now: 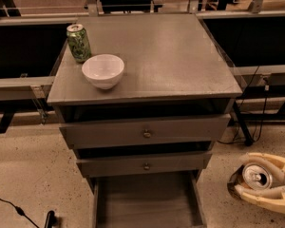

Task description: Pick orange can from bottom drawer and place on counter

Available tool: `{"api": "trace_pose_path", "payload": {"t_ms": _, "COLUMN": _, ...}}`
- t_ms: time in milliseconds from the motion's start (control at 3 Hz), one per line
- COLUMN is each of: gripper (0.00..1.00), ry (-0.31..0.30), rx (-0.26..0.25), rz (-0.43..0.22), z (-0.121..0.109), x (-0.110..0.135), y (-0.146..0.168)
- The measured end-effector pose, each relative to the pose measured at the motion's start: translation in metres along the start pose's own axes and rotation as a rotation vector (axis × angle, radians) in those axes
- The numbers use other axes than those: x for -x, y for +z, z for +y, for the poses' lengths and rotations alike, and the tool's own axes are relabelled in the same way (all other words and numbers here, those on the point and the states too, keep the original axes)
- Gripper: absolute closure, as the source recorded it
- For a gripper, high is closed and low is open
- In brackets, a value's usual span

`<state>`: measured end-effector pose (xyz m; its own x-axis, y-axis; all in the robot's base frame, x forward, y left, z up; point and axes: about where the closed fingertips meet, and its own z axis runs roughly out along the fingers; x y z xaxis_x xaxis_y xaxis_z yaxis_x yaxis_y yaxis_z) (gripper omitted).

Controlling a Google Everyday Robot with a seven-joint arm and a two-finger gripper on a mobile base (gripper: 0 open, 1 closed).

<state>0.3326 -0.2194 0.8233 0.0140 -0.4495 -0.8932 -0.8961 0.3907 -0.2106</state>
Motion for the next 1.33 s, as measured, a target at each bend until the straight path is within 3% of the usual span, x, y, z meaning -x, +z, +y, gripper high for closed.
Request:
{"api": "trace_pose_path", "payload": {"t_ms": 333, "gripper": 1.0, "ry": 0.017, "rx": 0.013, "rz": -0.006, "z": -0.009, "x": 0.009, "y": 0.009}}
{"api": "trace_pose_path", "payload": {"t_ms": 667, "gripper": 1.0, "ry": 0.039, "rx": -0.014, "rz": -0.026, "z": -0.058, "x": 0.028, "y": 0.023}}
{"api": "trace_pose_path", "payload": {"t_ms": 1333, "gripper": 1.0, "ry": 0.076, "rx": -0.084, "rz": -0.112, "z": -0.193, "x": 0.099, "y": 0.082}}
